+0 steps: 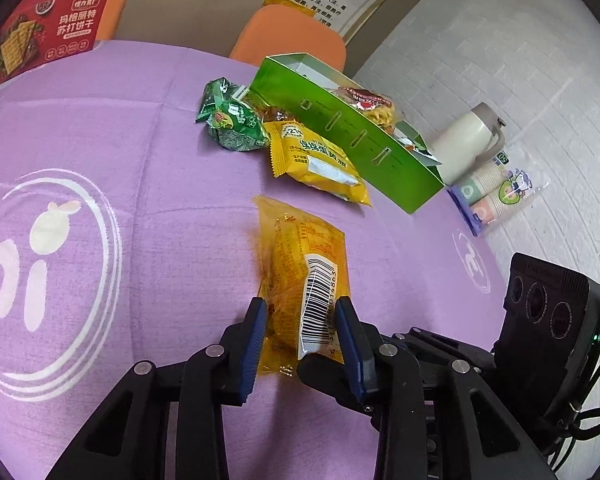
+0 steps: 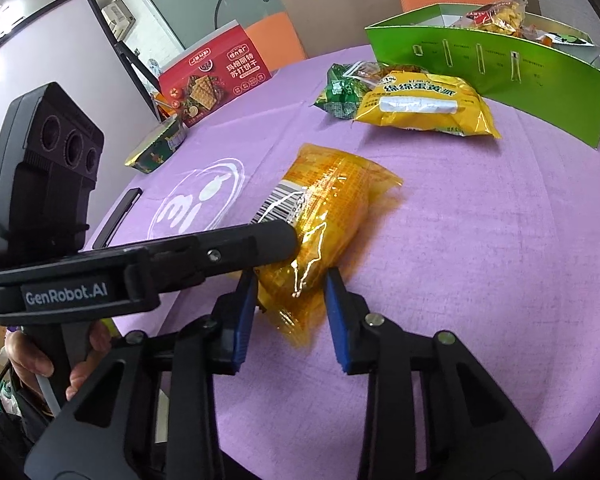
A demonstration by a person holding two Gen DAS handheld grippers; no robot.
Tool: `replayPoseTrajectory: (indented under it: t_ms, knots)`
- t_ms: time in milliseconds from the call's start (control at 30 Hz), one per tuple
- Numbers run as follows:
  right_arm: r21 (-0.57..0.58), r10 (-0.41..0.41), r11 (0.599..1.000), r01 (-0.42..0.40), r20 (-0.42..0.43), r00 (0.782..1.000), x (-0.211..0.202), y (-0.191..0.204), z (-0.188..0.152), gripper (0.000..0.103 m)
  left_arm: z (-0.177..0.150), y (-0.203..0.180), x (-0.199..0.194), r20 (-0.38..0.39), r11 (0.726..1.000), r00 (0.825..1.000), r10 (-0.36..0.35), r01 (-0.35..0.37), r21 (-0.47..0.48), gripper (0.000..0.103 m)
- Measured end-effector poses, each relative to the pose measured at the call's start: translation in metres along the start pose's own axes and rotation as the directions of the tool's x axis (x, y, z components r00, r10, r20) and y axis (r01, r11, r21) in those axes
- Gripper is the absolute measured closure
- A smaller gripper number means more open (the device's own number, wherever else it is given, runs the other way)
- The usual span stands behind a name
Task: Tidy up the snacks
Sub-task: 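Close both tools on the orange transparent bag and lift it, then carry the orange bag into the green box and open both tools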
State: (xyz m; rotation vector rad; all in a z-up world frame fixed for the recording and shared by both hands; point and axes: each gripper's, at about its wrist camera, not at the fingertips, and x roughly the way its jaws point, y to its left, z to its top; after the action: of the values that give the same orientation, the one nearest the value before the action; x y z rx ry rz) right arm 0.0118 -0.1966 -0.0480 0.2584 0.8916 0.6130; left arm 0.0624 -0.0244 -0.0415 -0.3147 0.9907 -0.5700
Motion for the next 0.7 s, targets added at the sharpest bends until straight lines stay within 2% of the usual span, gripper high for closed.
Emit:
replayPoseTrajectory:
  t_ms: [100, 200, 333, 700]
  knots:
    - [-0.023, -0.023, 0.999, 0.023, 0.017, 1.0, -0.008, 0.005, 0.001, 0.072, -0.002, -0.004, -0.002, 0.002, 1.0, 1.0, -0.002, 0.002, 0.005, 0.072]
    - [-0.025, -0.029, 0.999, 0.03, 0.046, 0.998, -0.018, 0.006, 0.004, 0.072, -0.003, -0.012, -0.006, 0.017, 1.0, 1.0, 0.01, -0.01, 0.026, 0.072]
    - [-0.021, -0.047, 0.999, 0.049, 0.092, 0.995, -0.033, 0.004, 0.01, 0.072, 0.003, -0.023, -0.012, 0.034, 0.999, 0.999, -0.01, 0.009, 0.048, 0.073]
    - [0.045, -0.119, 0.993, 0.111, 0.237, 0.964, -0.078, -0.033, 0.044, 0.072, 0.047, -0.08, -0.001, 0.061, 0.982, 0.996, -0.058, 0.045, 0.185, 0.073]
